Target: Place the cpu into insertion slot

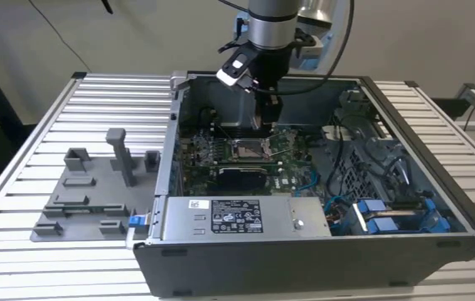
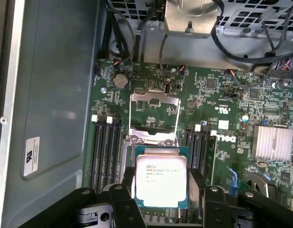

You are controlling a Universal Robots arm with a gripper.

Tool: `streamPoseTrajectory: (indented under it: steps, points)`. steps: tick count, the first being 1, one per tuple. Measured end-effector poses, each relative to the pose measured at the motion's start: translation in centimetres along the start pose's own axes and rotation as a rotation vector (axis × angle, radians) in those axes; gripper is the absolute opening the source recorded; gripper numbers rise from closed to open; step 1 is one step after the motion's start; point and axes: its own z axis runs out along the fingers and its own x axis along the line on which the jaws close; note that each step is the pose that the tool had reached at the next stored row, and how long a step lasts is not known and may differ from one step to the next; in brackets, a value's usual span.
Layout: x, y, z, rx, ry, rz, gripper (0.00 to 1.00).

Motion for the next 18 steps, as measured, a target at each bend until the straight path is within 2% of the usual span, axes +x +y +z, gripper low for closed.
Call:
streamPoseTrajectory:
  steps: [4, 13, 18]
  points:
    - [0.31, -0.28, 0.41, -0.0006, 0.0004, 0.009, 0.54]
    - [0.74, -0.98, 1.4, -0.0026, -0.0032, 0.053, 0.54]
    - [0.87, -1.17, 2.13, -0.0038, -0.0033, 0.075, 0.54]
